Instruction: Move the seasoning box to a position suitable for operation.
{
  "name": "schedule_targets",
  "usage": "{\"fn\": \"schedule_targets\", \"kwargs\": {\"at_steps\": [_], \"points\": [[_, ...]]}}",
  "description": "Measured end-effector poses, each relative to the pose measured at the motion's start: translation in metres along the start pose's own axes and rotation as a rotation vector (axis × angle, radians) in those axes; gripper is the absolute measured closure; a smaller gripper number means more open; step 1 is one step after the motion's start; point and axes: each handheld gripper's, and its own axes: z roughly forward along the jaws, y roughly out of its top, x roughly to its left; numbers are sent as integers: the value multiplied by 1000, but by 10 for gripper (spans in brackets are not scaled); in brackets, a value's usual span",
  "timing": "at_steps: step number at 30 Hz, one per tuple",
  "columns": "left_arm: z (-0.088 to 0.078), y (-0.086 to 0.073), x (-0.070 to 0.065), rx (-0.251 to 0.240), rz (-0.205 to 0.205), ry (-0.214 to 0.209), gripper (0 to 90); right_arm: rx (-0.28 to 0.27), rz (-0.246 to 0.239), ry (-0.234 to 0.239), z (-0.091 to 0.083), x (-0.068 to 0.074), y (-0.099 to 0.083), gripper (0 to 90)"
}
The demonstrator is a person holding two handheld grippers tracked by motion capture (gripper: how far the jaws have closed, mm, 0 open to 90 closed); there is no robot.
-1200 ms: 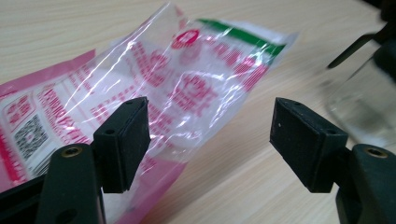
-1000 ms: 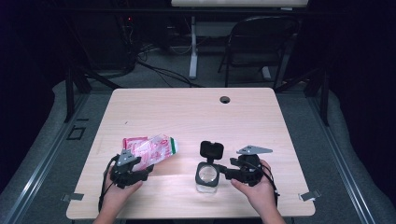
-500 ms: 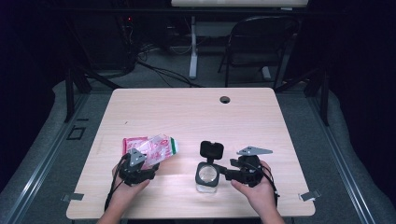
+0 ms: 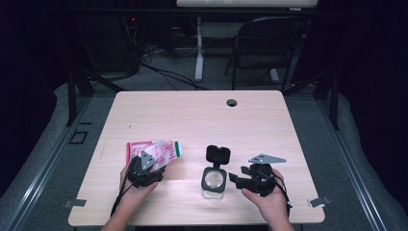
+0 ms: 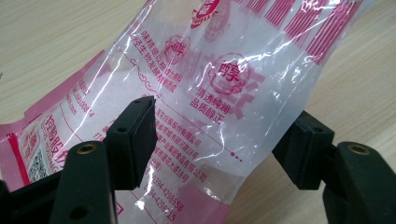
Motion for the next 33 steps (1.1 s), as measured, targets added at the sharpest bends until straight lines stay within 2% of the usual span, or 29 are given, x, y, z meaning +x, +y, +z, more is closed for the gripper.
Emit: {"fn": "schedule_targets", "kwargs": {"at_steps": [13, 21, 29, 33], "points": [[1, 1, 4, -28, -29, -18, 552, -11, 13, -8, -4, -3, -4, 425], [1, 0, 9, -32, -95, -38, 673, -13, 18, -8, -5, -4, -5, 425], [1, -3, 16, -35, -176, -55, 738, -4, 18, -10, -5, -5, -7, 425], [2, -4, 17, -33, -187, -57, 745, -4, 19, -11, -5, -5, -8, 425]]}}
